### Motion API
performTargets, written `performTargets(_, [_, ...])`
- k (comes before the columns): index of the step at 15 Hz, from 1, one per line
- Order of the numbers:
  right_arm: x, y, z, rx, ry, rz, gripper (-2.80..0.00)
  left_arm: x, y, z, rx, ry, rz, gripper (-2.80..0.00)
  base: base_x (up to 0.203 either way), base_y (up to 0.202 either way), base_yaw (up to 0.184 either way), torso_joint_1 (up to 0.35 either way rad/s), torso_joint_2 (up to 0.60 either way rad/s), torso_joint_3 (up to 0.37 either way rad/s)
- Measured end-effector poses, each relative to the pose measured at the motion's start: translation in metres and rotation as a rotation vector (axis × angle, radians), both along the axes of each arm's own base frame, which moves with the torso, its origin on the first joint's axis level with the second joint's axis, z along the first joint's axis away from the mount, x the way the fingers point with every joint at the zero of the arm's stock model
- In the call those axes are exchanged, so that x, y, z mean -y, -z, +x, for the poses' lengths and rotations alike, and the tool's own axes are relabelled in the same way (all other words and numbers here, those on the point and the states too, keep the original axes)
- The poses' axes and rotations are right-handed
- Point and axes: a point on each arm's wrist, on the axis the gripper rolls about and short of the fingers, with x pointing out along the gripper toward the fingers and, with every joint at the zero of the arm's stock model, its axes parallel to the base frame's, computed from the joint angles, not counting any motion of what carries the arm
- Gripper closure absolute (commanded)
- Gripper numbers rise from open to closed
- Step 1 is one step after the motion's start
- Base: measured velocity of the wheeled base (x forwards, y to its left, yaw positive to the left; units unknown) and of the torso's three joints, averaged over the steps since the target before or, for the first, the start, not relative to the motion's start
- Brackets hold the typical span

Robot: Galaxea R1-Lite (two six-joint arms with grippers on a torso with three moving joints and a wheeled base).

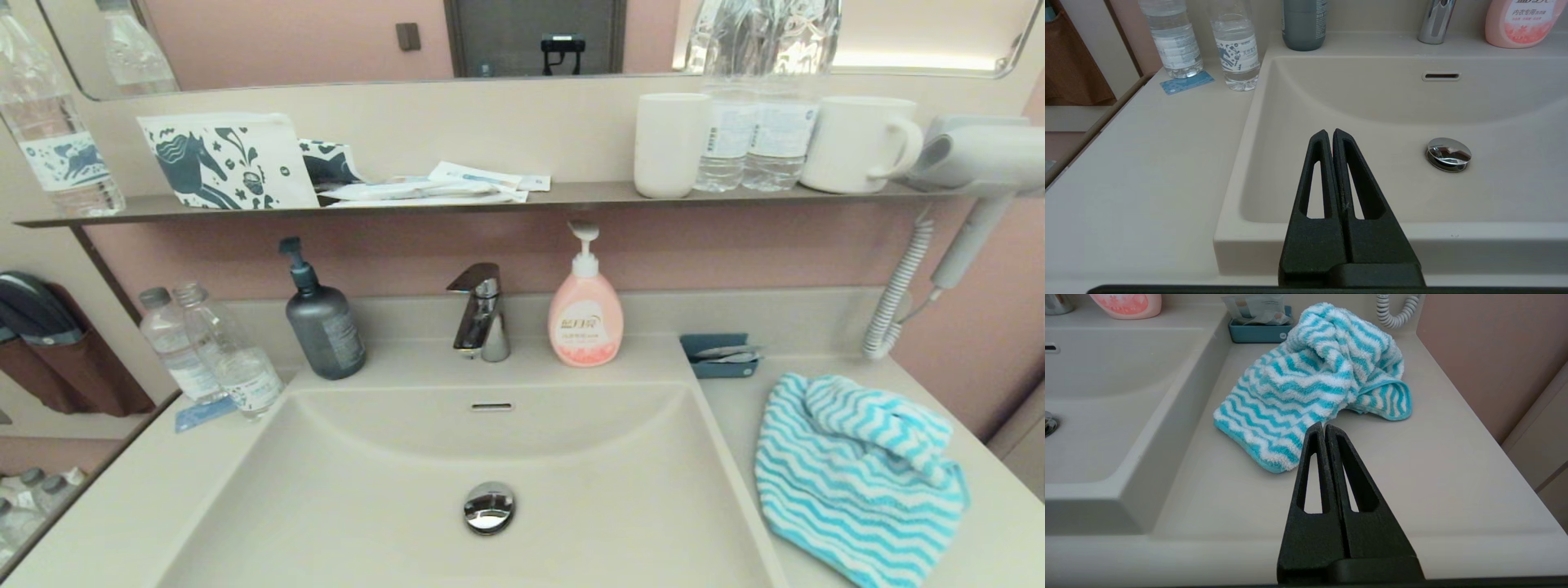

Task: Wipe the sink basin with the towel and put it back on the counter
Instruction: Pick up the cloth

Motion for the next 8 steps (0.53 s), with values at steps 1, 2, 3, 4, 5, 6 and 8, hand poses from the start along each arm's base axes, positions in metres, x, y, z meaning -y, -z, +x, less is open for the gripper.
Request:
performTargets(1, [0.0000,0.0000,0.0000,0.000,0.000,0.000,0.00,0.0000,0.0000,0.0000,0.000,0.000,0.000,0.00,0.000,0.000,0.000,0.000,0.00,0.000])
performTargets(2, [0.0000,0.0000,0.0000,0.000,0.000,0.000,0.00,0.0000,0.0000,0.0000,0.000,0.000,0.000,0.00,0.000,0.000,0.000,0.000,0.00,0.000])
performTargets(3, [0.0000,0.0000,0.0000,0.000,0.000,-0.002,0.00,0.0000,0.0000,0.0000,0.000,0.000,0.000,0.00,0.000,0.000,0.000,0.000,0.00,0.000])
performTargets(4, [0.0000,0.0000,0.0000,0.000,0.000,-0.005,0.00,0.0000,0.0000,0.0000,0.000,0.000,0.000,0.00,0.000,0.000,0.000,0.000,0.00,0.000])
performTargets(5, [0.0000,0.0001,0.0000,-0.001,-0.001,-0.010,0.00,0.0000,0.0000,0.0000,0.000,0.000,0.000,0.00,0.000,0.000,0.000,0.000,0.00,0.000])
performTargets(6, [0.0000,0.0001,0.0000,-0.001,-0.001,-0.015,0.00,0.0000,0.0000,0.0000,0.000,0.000,0.000,0.00,0.000,0.000,0.000,0.000,0.00,0.000])
performTargets(8, [0.0000,0.0000,0.0000,0.000,-0.001,-0.018,0.00,0.0000,0.0001,0.0000,0.000,0.000,0.000,0.00,0.000,0.000,0.000,0.000,0.00,0.000])
